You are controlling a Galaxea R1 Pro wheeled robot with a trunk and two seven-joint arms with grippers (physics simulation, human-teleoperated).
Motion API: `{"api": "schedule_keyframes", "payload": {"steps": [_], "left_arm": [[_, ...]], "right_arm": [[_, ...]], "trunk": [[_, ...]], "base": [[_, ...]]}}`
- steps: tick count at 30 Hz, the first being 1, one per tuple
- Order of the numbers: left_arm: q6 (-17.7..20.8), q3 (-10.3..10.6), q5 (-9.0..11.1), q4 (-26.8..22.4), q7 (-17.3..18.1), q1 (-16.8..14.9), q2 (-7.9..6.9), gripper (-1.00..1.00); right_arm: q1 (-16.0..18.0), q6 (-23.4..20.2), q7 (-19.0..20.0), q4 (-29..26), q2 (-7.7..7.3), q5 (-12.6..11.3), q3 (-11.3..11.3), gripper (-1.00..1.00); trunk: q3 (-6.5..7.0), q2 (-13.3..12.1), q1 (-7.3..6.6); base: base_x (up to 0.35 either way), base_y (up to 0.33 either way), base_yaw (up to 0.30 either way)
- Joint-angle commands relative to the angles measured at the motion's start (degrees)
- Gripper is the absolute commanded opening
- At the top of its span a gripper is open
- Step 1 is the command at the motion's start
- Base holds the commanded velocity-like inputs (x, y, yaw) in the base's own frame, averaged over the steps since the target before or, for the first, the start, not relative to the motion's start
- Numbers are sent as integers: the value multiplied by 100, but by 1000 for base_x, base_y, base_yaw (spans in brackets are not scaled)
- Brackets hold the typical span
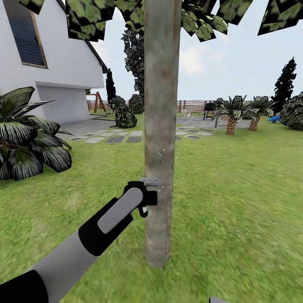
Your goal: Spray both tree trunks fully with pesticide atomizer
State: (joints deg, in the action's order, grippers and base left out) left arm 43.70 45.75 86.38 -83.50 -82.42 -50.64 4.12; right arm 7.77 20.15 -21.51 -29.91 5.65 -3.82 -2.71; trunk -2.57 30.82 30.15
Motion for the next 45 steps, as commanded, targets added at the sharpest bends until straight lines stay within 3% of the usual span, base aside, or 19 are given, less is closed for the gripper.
{"api": "schedule_keyframes", "payload": {"steps": [1, 7, 11, 20, 24, 29, 31, 35, 39, 45], "left_arm": [[64, 2, 37, 25, -45, -8, 3, -100], [267, 28, 68, 698, -27, -29, 58, -100], [429, 23, 99, 1189, 7, -222, 147, -100], [454, 8, 42, 1454, 320, -339, 164, -100], [420, 42, 5, 1459, 526, -289, 141, -100], [382, 55, -24, 1460, 698, 137, 130, -100], [331, 57, -227, 1460, 877, 397, 126, -100], [262, 57, -900, 1462, 1193, 710, 125, -100], [92, 55, -1094, 1548, 1558, 866, 98, -100], [-489, 57, -1243, 2181, 2275, 975, 20, -100]], "right_arm": [[5, 24, -27, 2, -3, -40, -29, -100], [4, 24, -28, 2, -3, -40, -36, -100], [4, 24, -27, 3, -3, -40, -36, -100], [5, 24, -27, -4, -3, -40, -37, -100], [5, 24, -28, -5, -3, -40, -37, -100], [5, 24, -28, -3, -3, -40, -37, -100], [5, 24, -28, -1, -3, -40, -37, -100], [5, 24, -27, 2, -3, -61, -31, -100], [5, 24, -22, 6, -3, -83, -24, -100], [5, 16, -16, 27, -11, -99, 9, -100]], "trunk": [[-12, 11, 3], [-12, 11, 3], [-12, 11, 3], [-12, 11, 3], [-12, 11, 3], [-12, 11, 3], [-12, 11, 3], [-12, 11, 3], [-12, 11, 3], [-12, 11, 3]], "base": [[0, 0, 0], [0, 0, 0], [0, 0, 0], [0, 0, 0], [0, 0, 0], [0, 0, 0], [0, 0, 0], [0, 0, 0], [0, 0, 0], [0, 0, 0]]}}
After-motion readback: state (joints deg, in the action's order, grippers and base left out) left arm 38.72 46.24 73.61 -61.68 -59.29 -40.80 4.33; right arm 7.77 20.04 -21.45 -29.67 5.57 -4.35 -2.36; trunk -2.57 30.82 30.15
